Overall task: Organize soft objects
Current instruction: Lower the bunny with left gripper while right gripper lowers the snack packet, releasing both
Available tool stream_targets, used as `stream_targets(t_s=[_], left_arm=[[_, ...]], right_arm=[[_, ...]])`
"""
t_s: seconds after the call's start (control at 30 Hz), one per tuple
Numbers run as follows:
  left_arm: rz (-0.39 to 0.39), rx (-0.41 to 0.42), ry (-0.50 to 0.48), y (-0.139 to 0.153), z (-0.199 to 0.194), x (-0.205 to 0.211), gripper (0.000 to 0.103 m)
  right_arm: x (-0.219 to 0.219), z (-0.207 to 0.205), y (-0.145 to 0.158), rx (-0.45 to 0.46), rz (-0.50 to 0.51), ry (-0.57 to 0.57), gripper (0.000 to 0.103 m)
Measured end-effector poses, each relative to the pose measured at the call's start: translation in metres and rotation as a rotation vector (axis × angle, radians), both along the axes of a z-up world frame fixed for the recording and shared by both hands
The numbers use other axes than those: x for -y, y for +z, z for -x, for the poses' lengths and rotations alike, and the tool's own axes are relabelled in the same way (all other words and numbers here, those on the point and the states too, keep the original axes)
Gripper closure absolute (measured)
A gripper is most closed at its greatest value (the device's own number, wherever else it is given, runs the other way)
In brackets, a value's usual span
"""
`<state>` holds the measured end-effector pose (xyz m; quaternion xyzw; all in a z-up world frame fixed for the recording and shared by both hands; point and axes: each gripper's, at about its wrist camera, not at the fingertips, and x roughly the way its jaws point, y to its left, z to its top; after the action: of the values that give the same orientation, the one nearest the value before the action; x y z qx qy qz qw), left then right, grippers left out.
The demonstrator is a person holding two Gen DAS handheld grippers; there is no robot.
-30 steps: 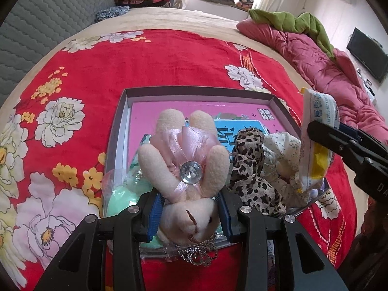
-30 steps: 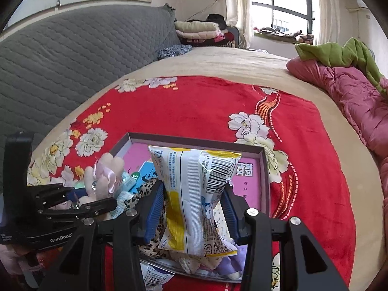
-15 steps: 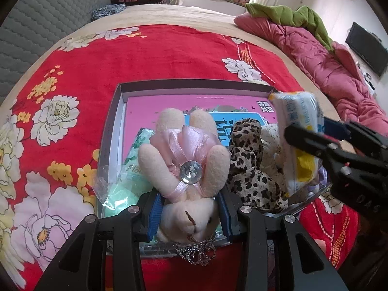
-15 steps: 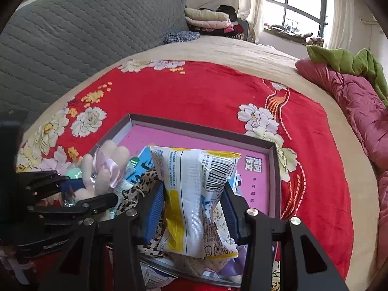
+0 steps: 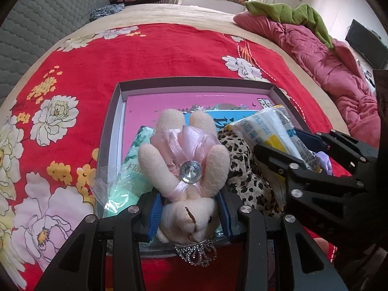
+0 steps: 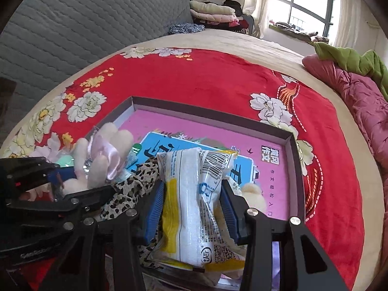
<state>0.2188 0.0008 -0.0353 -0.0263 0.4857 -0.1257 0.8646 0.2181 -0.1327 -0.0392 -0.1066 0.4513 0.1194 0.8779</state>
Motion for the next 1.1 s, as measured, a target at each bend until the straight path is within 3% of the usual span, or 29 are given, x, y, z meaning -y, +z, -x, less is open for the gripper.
stream_targets(t_s=[0.53,0.87,1.1], left_arm=[[0.0,-0.002,-0.002,0.0,0.0,0.0,0.06],[-0.005,-0.005,-0.008,0.0,0.004,0.004,0.056],[0.004,-0.014,-0.016,0.001,0.006,0.004,0.052]], right_arm=[[0.002,0.0,-0.006,-0.019,0.025,-0.018,0.057],[0.004,0.006,0.004,0.011,0.064,-0.013,0.046],[0.007,0.008,0.009,0.022,0.087,-0.021,0.045]])
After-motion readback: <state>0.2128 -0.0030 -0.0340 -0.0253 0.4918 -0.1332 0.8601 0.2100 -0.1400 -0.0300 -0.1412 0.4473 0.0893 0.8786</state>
